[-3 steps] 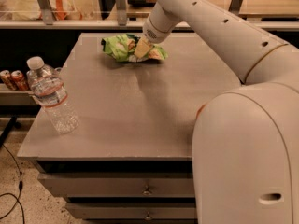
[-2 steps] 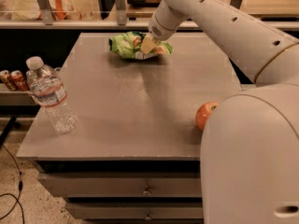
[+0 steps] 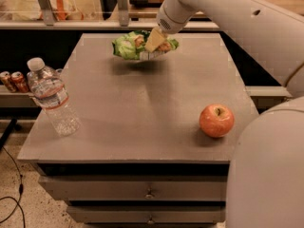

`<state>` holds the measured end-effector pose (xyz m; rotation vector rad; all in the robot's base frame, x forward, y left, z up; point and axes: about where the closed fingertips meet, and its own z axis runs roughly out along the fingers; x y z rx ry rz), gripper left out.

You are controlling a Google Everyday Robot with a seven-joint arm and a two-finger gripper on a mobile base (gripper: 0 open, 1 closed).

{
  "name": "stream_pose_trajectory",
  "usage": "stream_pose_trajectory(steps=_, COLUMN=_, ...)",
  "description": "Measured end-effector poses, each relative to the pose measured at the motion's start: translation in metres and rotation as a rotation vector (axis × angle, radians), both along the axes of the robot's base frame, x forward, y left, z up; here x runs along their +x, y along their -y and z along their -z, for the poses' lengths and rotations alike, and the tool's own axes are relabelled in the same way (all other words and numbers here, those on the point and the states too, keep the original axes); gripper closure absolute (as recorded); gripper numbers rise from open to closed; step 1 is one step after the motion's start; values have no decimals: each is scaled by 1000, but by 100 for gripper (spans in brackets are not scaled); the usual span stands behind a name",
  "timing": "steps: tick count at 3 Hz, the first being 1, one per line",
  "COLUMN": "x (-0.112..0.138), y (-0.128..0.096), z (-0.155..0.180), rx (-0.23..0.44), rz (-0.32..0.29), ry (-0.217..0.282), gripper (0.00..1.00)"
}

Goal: Move green rice chip bag near water bottle

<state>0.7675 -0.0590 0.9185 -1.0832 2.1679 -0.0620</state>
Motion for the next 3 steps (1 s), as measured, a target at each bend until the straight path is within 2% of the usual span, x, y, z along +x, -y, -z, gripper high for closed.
stream_pose_trajectory(steps=1, x=-11, y=7, z=-13, rx=-18, rz=25, ry=27, gripper=100)
stream_pose_trajectory(steps=2, x=-44, y=3, z=-31, rx=-38, rz=34, ry=56, gripper=100)
stream_pose_trajectory(steps=3, x=-80, y=-4, z=-40, rx=-41, rz=14, ry=64, gripper=100)
